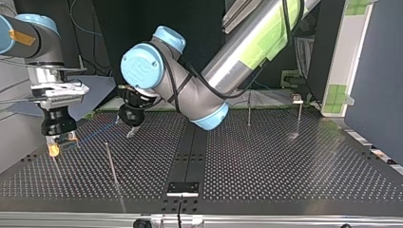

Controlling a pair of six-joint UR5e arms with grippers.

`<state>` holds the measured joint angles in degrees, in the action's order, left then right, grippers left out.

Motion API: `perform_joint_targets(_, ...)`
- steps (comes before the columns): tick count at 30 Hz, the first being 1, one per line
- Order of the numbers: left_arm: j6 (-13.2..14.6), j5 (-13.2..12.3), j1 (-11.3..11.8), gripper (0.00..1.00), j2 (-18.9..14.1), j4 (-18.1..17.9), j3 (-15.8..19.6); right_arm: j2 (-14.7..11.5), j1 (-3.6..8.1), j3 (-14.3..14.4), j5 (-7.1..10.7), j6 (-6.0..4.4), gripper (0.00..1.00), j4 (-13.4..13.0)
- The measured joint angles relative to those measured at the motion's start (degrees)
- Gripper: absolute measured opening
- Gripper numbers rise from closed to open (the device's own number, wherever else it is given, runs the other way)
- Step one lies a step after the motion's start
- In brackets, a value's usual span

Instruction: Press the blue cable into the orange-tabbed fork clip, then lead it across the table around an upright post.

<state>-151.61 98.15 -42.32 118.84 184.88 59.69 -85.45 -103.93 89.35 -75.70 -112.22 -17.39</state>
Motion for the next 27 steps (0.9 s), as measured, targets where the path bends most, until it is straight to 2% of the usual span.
perform_joint_targets(3, -1.50, 0.16, 0.01, 0.98, -0.01, -0.55, 0.02, -0.01, 0.00, 0.00, 0.22, -0.02, 0.00, -0.01)
perform_joint_targets(7, -1.51, 0.55, 0.02, 0.98, -0.01, -0.58, -0.01, -0.02, -0.07, 0.00, 0.33, -0.03, 0.00, -0.01)
perform_joint_targets(8, -1.38, 0.80, 0.02, 0.91, -0.03, -0.53, -0.02, -0.02, -0.07, 0.00, 0.34, -0.03, 0.00, -0.02)
perform_joint_targets(9, -1.15, 1.15, 0.02, 0.76, -0.04, -0.46, -0.02, -0.03, -0.08, 0.00, 0.34, -0.03, 0.00, -0.01)
perform_joint_targets(10, -0.72, 1.72, 0.02, 0.76, -0.04, -0.26, -0.02, -0.02, -0.08, 0.01, 0.35, -0.03, 0.00, 0.01)
perform_joint_targets(12, 0.05, 2.61, 0.02, 0.62, -0.05, 0.13, -0.02, -0.03, -0.13, 0.00, 0.36, -0.03, 0.00, 0.02)
perform_joint_targets(13, 0.66, 3.26, 0.01, 0.62, -0.05, 0.35, -0.02, -0.02, -0.14, 0.00, 0.36, -0.03, 0.00, 0.02)
perform_joint_targets(14, 1.16, 3.75, 0.01, 0.56, -0.05, 0.50, -0.02, -0.03, -0.16, 0.00, 0.36, -0.03, 0.00, 0.03)
perform_joint_targets(15, 1.66, 4.19, 0.01, 0.46, -0.05, 0.65, -0.03, -0.03, -0.18, 0.00, 0.36, -0.03, 0.00, 0.02)
perform_joint_targets(16, 2.34, 4.76, 0.01, 0.46, -0.05, 0.97, -0.03, -0.03, -0.20, 0.00, 0.36, -0.03, 0.00, 0.02)
perform_joint_targets(17, 2.86, 5.20, 0.01, 0.26, -0.05, 1.25, -0.03, -0.03, -0.22, 0.00, 0.36, -0.04, 0.00, 0.01)
perform_joint_targets(18, 3.33, 5.58, 0.01, 0.10, -0.05, 1.51, -0.03, -0.03, -0.24, 0.00, 0.36, -0.03, 0.00, 0.00)
perform_joint_targets(19, 3.84, 5.95, 0.02, 0.10, -0.06, 1.78, -0.01, -0.02, -0.24, 0.00, 0.36, -0.03, 0.00, -0.01)
perform_joint_targets(20, 4.14, 6.14, 0.02, 0.03, -0.06, 1.93, -0.01, -0.02, -0.25, 0.00, 0.36, -0.03, 0.00, -0.01)
perform_joint_targets(21, 4.36, 6.25, 0.02, 0.00, -0.06, 2.02, -0.02, -0.02, -0.25, 0.01, 0.35, -0.03, 0.00, -0.02)
perform_joint_targets(27, 5.27, 5.80, 0.05, 0.00, -0.06, 1.75, -0.01, -0.03, -0.27, 0.02, 0.35, -0.03, 0.00, -0.02)
